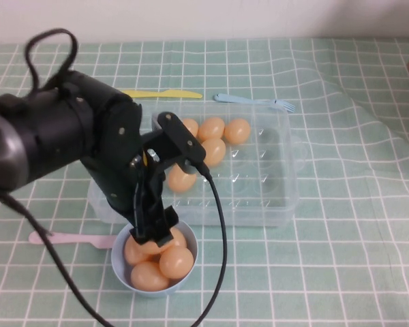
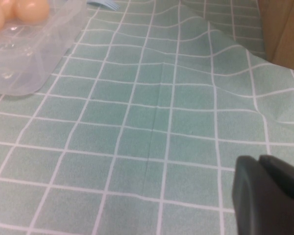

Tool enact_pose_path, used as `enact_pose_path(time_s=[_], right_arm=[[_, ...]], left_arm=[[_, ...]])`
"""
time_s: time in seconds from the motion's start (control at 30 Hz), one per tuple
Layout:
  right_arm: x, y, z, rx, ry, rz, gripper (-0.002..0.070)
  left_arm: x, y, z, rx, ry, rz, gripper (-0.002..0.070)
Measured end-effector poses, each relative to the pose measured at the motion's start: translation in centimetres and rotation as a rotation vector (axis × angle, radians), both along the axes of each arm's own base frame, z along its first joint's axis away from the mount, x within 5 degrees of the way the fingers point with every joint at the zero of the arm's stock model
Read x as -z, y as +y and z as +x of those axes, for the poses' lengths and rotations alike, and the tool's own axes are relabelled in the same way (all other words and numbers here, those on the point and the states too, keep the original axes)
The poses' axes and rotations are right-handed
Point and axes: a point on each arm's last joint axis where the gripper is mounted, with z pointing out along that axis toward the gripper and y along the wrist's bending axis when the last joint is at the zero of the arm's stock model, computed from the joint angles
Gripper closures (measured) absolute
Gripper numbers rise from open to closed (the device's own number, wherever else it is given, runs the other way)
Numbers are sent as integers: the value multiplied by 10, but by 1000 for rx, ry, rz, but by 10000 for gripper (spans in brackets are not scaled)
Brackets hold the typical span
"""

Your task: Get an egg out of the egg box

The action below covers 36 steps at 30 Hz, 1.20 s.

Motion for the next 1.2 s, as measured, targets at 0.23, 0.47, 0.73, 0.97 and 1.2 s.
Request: enact_pose_path(time_s=[0.23, 0.47, 0.73, 0.97, 1.2], right_arm=[[0, 0, 0, 0, 0, 0, 694], [0, 0, 0, 0, -2, 0, 694], [0, 0, 0, 0, -3, 0, 694], [0, 0, 0, 0, -3, 0, 694], [0, 0, 0, 0, -3, 0, 694]], left_arm=[[-45, 16, -20, 2, -110, -61, 237], [-79, 43, -60, -48, -231, -205, 617], [-80, 75, -113, -125, -359, -461, 673], [-73, 109, -161, -223, -550, -778, 675], [-36, 120, -176, -268, -525, -803, 675]])
